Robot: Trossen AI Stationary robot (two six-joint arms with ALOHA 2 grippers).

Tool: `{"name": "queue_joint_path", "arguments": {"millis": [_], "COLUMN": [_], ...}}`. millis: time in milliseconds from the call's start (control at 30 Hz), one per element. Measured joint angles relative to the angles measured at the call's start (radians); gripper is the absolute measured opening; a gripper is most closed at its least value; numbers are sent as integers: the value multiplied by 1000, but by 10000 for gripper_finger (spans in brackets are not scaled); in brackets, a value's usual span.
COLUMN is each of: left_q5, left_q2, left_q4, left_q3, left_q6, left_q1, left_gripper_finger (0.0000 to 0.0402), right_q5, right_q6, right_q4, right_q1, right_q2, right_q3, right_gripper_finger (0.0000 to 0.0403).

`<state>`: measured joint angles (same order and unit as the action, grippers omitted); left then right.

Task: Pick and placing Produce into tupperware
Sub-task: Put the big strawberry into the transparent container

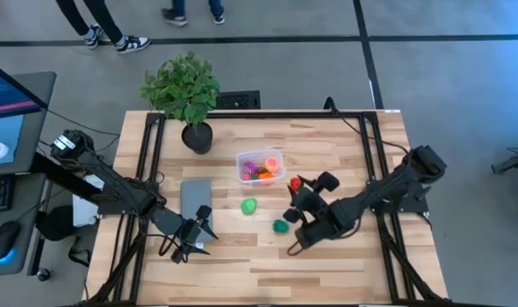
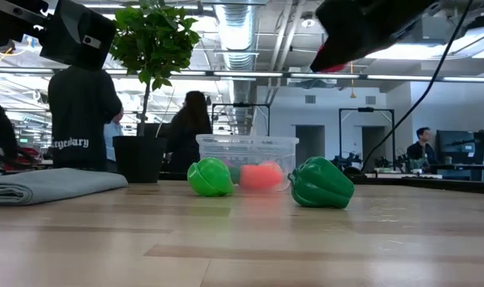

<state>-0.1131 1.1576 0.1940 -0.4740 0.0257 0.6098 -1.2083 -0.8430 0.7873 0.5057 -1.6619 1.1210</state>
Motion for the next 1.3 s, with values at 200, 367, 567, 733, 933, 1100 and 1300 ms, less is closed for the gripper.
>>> {"name": "queue_joint_path", "arguments": {"millis": [200,367,567,733,933,1100,1300], "left_q5": [-2,-4,-5,-5,-5,-4,-4], "left_q2": [0,0,0,0,0,0,0], "left_q4": [0,3,9,9,8,7,7], "left_q3": [0,0,0,1,1,1,1], "left_q6": [-8,-21,-29,-31,-30,-33,-42], "left_q1": [0,0,0,0,0,0,0], "left_gripper_finger": [231,231,231,231,231,231,231], "right_q5": [10,73,189,387,577,764,867], "right_q6": [149,324,551,679,739,721,712], "right_q4": [-80,-192,-377,-523,-643,-684,-725], "right_q1": [-89,-172,-279,-384,-491,-567,-598], "right_q2": [0,0,0,0,0,-12,-85], "right_q3": [0,0,0,0,0,0,0], "right_gripper_finger": [225,224,225,224,224,224,224]}}
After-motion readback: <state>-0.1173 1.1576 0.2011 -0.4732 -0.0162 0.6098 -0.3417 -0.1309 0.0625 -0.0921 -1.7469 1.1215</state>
